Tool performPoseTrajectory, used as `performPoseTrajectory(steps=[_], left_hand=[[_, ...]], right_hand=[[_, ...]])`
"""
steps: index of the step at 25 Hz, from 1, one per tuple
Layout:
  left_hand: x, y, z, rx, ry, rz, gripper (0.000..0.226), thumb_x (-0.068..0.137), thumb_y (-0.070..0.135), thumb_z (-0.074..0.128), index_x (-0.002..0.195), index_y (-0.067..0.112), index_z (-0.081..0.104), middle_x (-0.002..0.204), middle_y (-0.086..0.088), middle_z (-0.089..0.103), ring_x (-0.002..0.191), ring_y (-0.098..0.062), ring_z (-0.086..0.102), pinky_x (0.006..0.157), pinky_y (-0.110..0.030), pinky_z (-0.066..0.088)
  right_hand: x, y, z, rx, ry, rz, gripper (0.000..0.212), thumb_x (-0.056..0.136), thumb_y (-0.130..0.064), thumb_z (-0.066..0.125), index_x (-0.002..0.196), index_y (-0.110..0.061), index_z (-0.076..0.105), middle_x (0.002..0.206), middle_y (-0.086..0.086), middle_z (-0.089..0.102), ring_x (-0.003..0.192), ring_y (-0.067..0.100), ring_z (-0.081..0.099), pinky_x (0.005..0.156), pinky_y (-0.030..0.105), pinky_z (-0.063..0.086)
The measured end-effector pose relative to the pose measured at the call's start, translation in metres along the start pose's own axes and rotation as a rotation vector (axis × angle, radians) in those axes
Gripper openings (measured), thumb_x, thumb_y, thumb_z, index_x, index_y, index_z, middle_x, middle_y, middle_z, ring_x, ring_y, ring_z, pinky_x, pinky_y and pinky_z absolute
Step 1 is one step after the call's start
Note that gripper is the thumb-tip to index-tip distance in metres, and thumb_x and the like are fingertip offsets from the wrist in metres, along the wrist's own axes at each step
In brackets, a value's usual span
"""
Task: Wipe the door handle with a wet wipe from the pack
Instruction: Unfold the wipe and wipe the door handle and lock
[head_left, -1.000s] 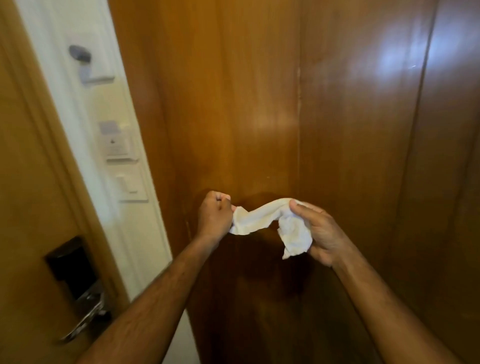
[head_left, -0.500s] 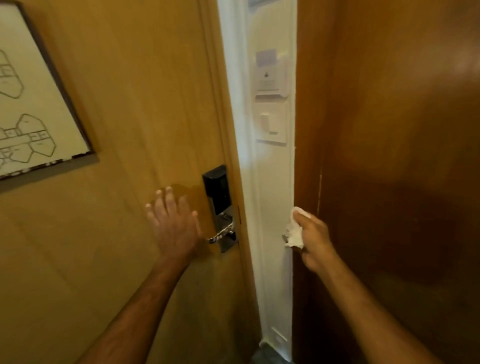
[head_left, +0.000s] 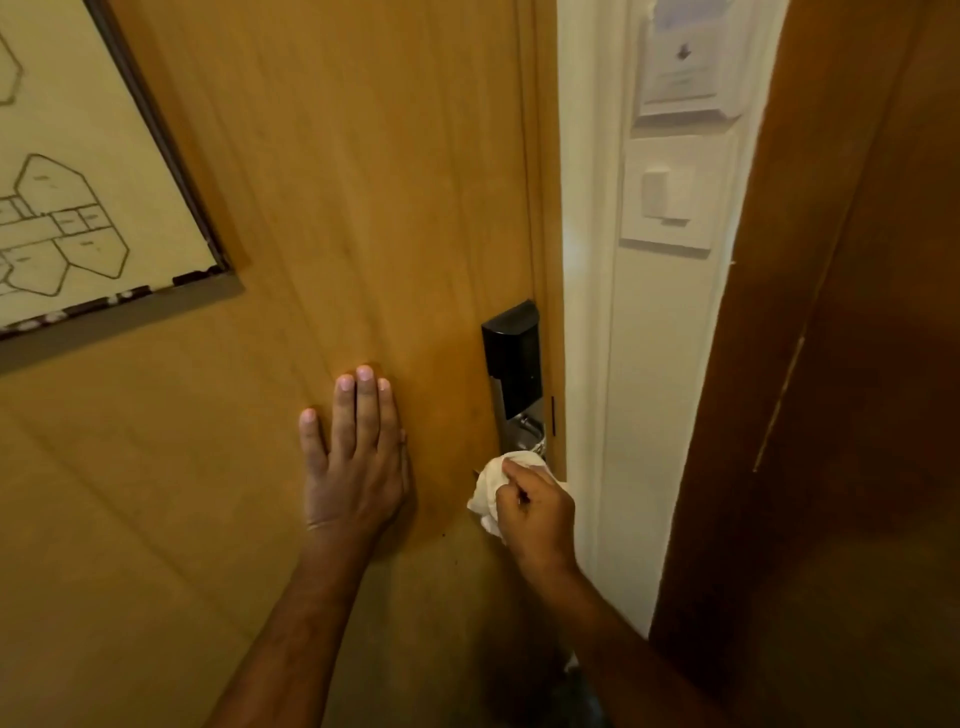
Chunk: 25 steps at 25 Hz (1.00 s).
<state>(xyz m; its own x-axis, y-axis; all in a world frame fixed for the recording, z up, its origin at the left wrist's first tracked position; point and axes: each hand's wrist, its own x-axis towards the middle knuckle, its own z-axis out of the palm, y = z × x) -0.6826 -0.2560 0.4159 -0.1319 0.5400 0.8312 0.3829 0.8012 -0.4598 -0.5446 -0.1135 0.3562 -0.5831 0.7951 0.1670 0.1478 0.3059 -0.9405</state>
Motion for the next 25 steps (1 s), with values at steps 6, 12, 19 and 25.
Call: performPoseTrajectory(steps=[6,12,19,25], left_hand=[[-0.005,0.004,0.014,0.023,0.057,-0.010,0.069,0.100,0.039,0.043,0.157,0.000,0.032,0.167,-0.022,0.019,0.155,-0.037,0.016,0.125,-0.060,0.001],[-0.003,0.006,0.011,0.039,0.073,-0.020,0.069,0.101,0.040,0.044,0.156,0.000,0.032,0.167,-0.023,0.018,0.156,-0.037,0.011,0.124,-0.060,0.001],[-0.003,0.005,0.008,0.078,0.057,-0.015,0.070,0.102,0.041,0.041,0.157,-0.001,0.030,0.167,-0.024,0.015,0.156,-0.039,0.005,0.124,-0.061,-0.001],[0.000,0.006,0.007,0.098,0.062,-0.002,0.070,0.100,0.041,0.045,0.156,0.000,0.034,0.162,-0.022,0.029,0.156,-0.039,0.004,0.123,-0.061,0.001]], right_hand=[[0.022,-0.021,0.039,0.156,0.394,0.089,0.041,0.091,-0.024,0.067,0.130,-0.010,0.061,0.134,0.007,0.049,0.117,0.018,0.054,0.088,0.022,0.054],[0.069,-0.023,0.032,0.205,0.280,0.291,0.043,0.104,-0.015,0.040,0.147,-0.017,0.041,0.151,0.011,0.043,0.135,0.035,0.044,0.102,0.048,0.047],[-0.010,-0.029,0.102,0.154,0.281,0.310,0.065,0.104,-0.031,0.038,0.158,-0.025,0.004,0.166,0.005,0.014,0.149,0.023,0.027,0.117,0.040,0.034],[0.091,-0.022,0.022,0.452,0.228,0.396,0.041,0.104,-0.020,0.041,0.145,-0.015,0.046,0.143,0.013,0.051,0.119,0.025,0.056,0.069,0.017,0.051]])
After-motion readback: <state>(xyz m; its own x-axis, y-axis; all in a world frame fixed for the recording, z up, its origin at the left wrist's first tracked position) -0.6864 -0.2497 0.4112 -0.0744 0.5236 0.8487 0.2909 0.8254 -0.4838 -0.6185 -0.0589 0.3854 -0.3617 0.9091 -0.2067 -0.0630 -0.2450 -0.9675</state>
